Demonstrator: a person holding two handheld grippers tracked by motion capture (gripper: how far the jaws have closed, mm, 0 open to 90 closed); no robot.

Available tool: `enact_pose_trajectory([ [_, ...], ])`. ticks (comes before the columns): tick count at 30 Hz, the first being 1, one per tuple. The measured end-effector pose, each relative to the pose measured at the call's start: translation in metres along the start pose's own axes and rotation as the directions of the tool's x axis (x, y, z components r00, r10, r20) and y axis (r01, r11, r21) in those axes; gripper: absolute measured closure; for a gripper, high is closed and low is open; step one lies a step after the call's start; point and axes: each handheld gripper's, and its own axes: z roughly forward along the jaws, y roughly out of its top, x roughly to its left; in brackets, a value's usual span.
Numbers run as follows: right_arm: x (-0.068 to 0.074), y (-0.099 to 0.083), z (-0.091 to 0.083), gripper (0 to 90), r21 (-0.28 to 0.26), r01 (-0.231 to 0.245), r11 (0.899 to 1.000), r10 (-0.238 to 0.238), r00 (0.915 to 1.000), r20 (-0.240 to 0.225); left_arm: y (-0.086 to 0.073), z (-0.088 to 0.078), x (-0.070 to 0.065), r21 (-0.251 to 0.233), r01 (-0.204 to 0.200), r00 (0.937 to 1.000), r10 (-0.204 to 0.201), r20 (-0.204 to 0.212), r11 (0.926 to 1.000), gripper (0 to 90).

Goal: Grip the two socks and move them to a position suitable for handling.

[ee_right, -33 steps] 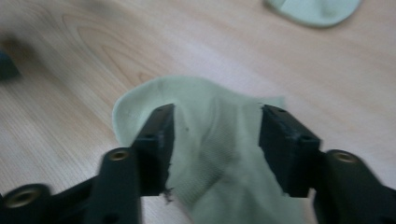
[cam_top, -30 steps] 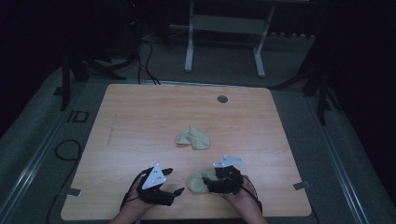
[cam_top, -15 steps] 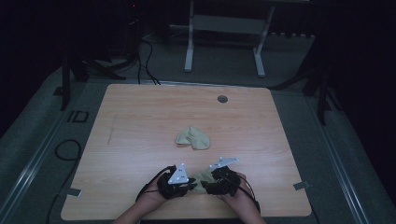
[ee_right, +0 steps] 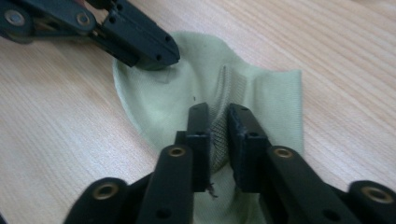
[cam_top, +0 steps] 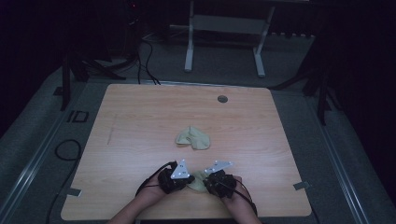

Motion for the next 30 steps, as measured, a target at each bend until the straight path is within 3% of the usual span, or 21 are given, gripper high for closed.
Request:
enact_pose_trajectory([
  [5, -0.005, 0.002, -0.015, 81.3, -0.034, -0.025, 0.999, 0.025, 0.9997, -0.001, 0.000, 0.000, -0.001, 0.004, -0.021, 0.9998, 0.021, -0.004, 0.9998, 89.4],
  [9, -0.023, 0.000, -0.036, 81.3, -0.082, -0.084, 0.993, 0.085, 0.9963, 0.010, 0.001, 0.000, -0.001, 0.008, -0.041, 0.9991, 0.041, -0.007, 0.9991, 89.4],
  [17, -0.056, -0.014, -0.049, 80.6, -0.092, -0.183, 0.979, 0.187, 0.9818, 0.033, 0.002, 0.000, 0.000, 0.011, -0.061, 0.9982, 0.061, 0.000, 0.9981, 89.4],
  [21, -0.067, -0.022, -0.052, 71.0, -0.109, -0.214, 0.971, 0.222, 0.9724, 0.072, 0.002, 0.000, 0.002, 0.013, -0.068, 0.9976, 0.068, 0.014, 0.9976, 89.4],
  [24, -0.073, -0.022, -0.057, 68.1, -0.121, -0.218, 0.969, 0.229, 0.9693, 0.089, 0.002, 0.001, 0.002, 0.015, -0.076, 0.9970, 0.076, 0.012, 0.9970, 89.4],
  [30, -0.068, -0.016, -0.049, 84.3, -0.091, -0.164, 0.982, 0.171, 0.9814, 0.087, 0.003, 0.001, 0.003, 0.015, -0.079, 0.9968, 0.078, 0.016, 0.9968, 89.3],
])
